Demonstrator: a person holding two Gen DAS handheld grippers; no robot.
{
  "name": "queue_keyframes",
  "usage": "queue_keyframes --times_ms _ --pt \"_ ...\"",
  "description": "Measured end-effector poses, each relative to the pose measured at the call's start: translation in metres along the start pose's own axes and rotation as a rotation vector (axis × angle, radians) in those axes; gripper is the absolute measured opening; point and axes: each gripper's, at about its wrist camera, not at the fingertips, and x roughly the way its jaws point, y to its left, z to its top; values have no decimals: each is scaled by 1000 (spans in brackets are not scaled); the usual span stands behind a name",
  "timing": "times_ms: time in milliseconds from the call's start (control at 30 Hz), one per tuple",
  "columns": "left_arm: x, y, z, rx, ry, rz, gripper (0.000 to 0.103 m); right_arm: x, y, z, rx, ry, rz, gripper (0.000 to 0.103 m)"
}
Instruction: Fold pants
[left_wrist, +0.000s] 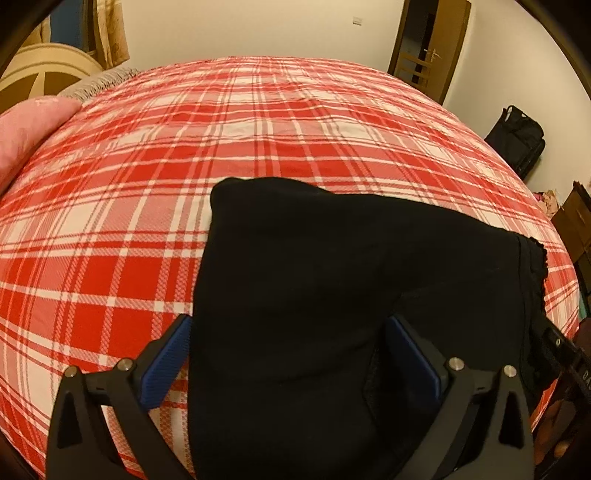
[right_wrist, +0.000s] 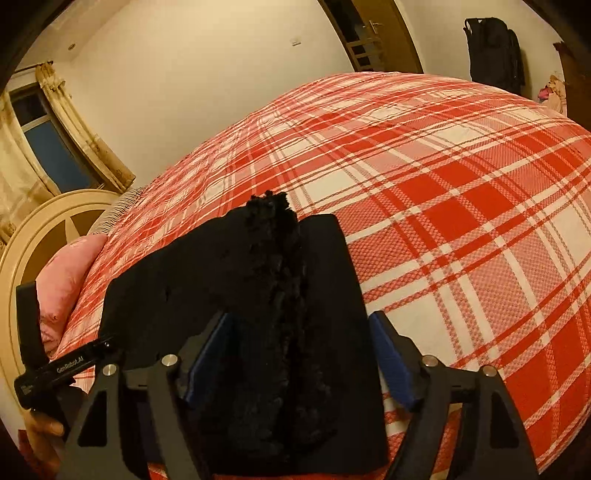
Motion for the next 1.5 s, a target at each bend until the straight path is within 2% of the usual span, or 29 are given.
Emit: queue_keyframes --times_ms 167,233,267,367,433,833,933,967,1500 --pt "5 6 -1 -60 25 -38 103 6 15 -6 -78 -13 -57 84" --pt "5 6 -2 -70 23 -40 103 7 16 -5 -93 -2 -66 80" --pt "5 4 -2 -63 20 -35 103 7 17 -4 -106 5 -69 76" --pt "5 2 -2 -60 22 -32 103 2 27 -4 -172 15 -50 47" --pt "4 1 -2 -59 25 -33 103 1 35 -5 -224 13 -77 41" --pt "-5 -15 -2 15 -12 -24 74 -4 41 -10 -233 -19 -114 38" --pt "-9 -24 -3 53 -38 -9 50 -4 43 -12 -241 -31 -126 37" --pt "-9 -25 -3 64 -44 11 36 -4 45 -12 -248 -34 -132 37" --pt "-10 -26 -5 73 -55 33 31 -7 56 -17 -314 -55 -180 34"
